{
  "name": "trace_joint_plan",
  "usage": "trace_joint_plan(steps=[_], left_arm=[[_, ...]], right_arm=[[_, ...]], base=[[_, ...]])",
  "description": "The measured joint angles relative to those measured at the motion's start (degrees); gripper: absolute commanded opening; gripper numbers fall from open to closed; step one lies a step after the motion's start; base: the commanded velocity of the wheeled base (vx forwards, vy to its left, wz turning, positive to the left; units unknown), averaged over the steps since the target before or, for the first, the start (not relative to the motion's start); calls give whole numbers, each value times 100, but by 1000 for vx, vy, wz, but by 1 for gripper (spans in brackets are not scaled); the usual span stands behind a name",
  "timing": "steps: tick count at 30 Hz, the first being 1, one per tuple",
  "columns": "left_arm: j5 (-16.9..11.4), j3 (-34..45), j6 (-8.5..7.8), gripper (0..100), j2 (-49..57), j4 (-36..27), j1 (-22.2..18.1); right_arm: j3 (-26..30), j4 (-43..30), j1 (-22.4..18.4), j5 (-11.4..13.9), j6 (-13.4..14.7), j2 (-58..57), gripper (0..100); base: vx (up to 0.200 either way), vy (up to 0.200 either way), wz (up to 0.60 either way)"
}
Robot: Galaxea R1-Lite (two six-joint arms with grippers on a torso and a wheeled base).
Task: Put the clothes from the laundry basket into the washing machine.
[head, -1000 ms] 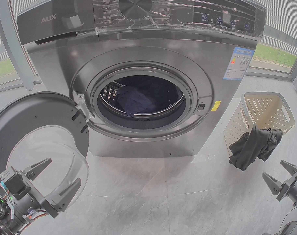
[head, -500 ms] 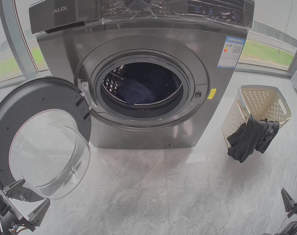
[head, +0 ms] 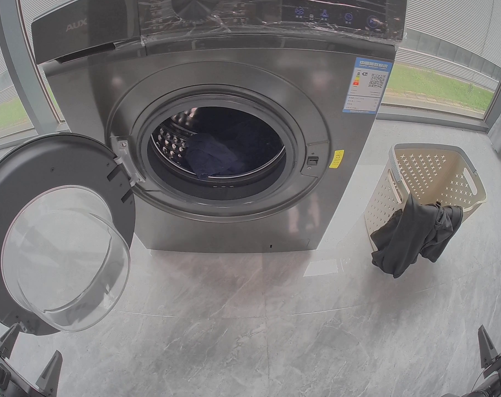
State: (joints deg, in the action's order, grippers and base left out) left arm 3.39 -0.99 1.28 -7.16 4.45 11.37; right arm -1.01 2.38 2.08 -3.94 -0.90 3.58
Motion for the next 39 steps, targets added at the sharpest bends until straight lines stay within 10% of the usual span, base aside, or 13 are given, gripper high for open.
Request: trace_joint_plan(steps=[11,39], left_arm=[[-746,-2,-319,100,462,-93,-1115],[-418,-2,-63,100,647,-447,-1137]], right_arm=[[0,-183,-143,208,39,-262,100],[0,-228,-135,266,144,-288,100]], base=[[0,-200,0],[0,-93,0]])
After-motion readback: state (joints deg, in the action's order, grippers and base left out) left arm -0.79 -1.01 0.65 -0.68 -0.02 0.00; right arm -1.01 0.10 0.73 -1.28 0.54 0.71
